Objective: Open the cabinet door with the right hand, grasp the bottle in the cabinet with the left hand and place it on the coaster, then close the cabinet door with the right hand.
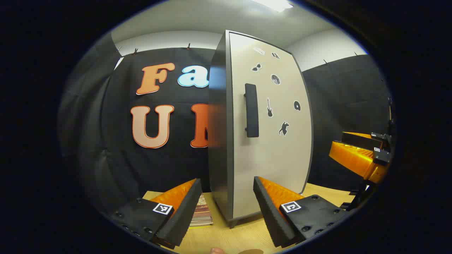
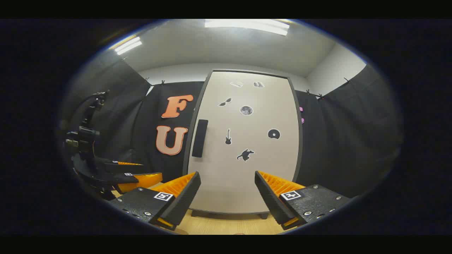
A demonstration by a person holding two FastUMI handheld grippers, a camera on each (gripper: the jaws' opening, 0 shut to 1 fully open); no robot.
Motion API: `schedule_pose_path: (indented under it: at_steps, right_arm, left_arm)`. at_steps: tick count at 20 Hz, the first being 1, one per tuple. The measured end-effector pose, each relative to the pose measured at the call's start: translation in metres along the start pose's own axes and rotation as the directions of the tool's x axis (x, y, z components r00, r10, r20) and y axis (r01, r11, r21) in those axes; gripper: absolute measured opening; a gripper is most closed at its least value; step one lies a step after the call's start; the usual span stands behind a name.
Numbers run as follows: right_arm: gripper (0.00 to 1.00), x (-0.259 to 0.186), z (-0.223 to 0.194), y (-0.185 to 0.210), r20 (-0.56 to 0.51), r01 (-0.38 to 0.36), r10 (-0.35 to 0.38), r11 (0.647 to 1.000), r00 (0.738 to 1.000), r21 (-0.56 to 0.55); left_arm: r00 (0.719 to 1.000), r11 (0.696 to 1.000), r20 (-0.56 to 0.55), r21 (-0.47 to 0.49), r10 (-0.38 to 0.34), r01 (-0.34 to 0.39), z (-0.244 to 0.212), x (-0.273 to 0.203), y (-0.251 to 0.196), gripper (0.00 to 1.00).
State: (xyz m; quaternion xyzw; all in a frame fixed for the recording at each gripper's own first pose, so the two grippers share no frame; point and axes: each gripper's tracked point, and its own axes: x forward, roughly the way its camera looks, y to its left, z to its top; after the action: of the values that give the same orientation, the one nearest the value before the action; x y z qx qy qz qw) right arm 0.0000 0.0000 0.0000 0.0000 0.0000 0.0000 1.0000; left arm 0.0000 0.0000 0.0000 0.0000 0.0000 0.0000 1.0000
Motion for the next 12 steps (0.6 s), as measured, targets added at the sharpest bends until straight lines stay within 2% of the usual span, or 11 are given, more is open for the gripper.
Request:
schedule_pose_path:
  at_steps: [7, 12]
  right_arm:
    - [0.95, 0.011, -0.012, -0.029, -0.076, 0.032, -0.028, 0.998, 0.997, 0.049]
    - [0.95, 0.007, -0.005, -0.031, -0.036, 0.041, -0.039, 0.997, 0.999, 0.058]
  left_arm:
    - [0.998, 0.998, 0.048, 0.048, 0.029, -0.031, 0.021, -0.022, 0.003, 0.95]
    - [0.998, 0.998, 0.061, 0.066, 0.008, -0.012, 0.03, -0.04, -0.01, 0.95]
